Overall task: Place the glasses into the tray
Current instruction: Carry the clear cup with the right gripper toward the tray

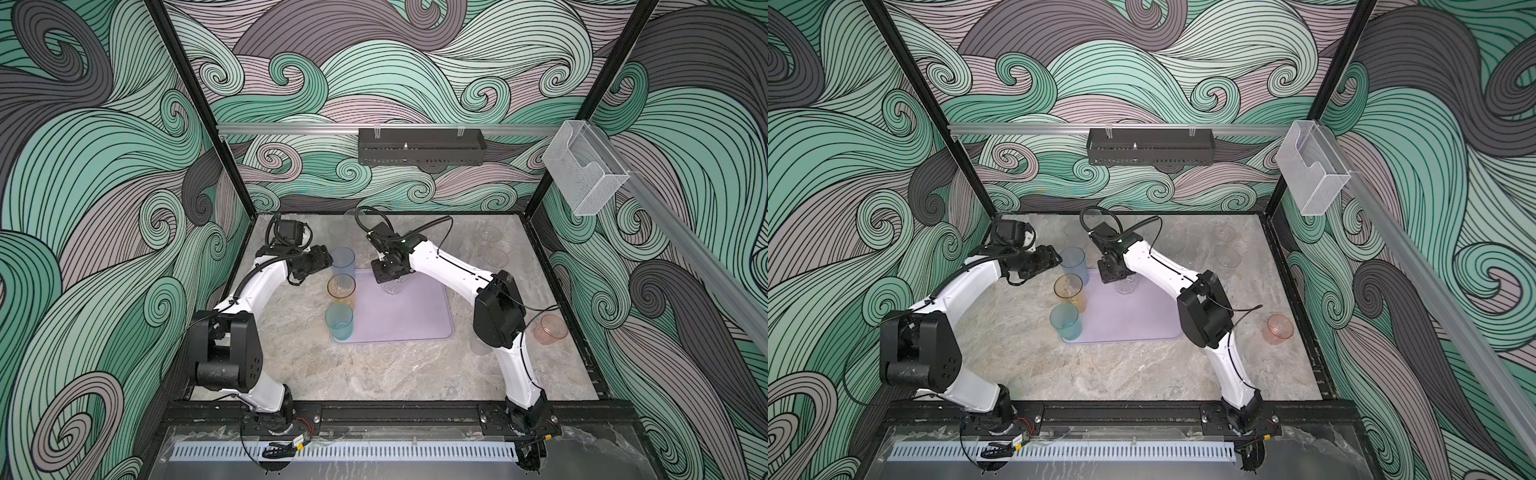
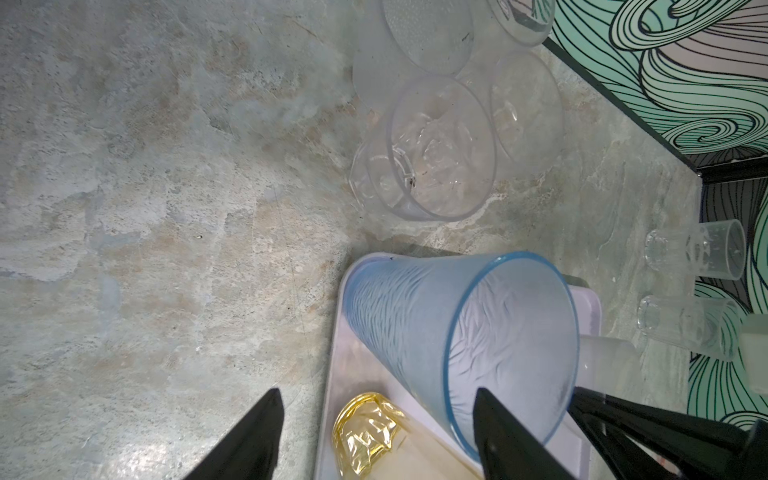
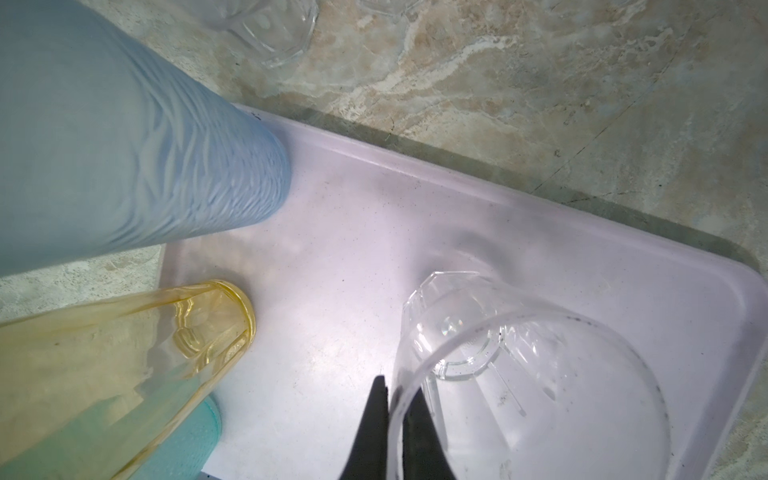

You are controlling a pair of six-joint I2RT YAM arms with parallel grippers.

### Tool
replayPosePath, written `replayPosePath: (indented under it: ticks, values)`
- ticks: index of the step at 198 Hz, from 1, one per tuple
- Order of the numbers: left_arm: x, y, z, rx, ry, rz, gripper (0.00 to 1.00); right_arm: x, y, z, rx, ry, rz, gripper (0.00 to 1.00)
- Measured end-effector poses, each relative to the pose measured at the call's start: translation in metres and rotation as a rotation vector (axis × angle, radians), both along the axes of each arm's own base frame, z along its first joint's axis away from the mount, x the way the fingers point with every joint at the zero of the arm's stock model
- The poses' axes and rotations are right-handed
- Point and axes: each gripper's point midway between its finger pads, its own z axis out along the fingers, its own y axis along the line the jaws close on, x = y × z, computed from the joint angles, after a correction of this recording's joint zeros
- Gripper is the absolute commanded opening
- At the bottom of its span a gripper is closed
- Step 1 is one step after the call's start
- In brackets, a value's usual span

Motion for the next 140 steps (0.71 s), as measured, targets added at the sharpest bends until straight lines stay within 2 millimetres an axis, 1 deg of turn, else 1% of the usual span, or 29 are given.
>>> replayPosePath:
  ticks: [15, 33, 66, 71, 84, 95, 111, 140]
  values:
    - [0.0, 0.0, 0.0, 0.001, 0.001, 0.001, 0.75, 0.0, 0.004, 0.0, 0.005, -0.003, 0.004, 0.0]
    - [-0.001, 0.0, -0.002, 0.001, 0.005, 0.001, 0.75, 0.006, 0.011, -0.002, 0.013, -0.01, 0.007, 0.01]
    - [-0.001, 0.0, -0.002, 0.002, 0.005, 0.002, 0.75, 0.017, 0.034, -0.016, 0.021, -0.011, 0.023, 0.08]
    - [-0.001, 0.0, -0.002, 0.002, 0.005, 0.002, 0.75, 0.019, 0.037, -0.017, 0.02, -0.014, 0.025, 0.1]
    - [-0.001, 0.0, -0.002, 0.002, 0.005, 0.001, 0.75, 0.023, 0.047, -0.014, 0.035, -0.027, 0.032, 0.14]
    - [-0.001, 0.001, -0.002, 0.002, 0.005, 0.002, 0.74, 0.026, 0.057, -0.011, 0.056, -0.036, 0.039, 0.21]
    - [-0.001, 0.001, -0.002, 0.002, 0.005, 0.002, 0.74, 0.028, 0.065, -0.006, 0.079, -0.038, 0.048, 0.3]
    - [-0.001, 0.001, -0.002, 0.002, 0.006, 0.002, 0.75, 0.023, 0.068, 0.002, 0.105, -0.019, 0.061, 0.34]
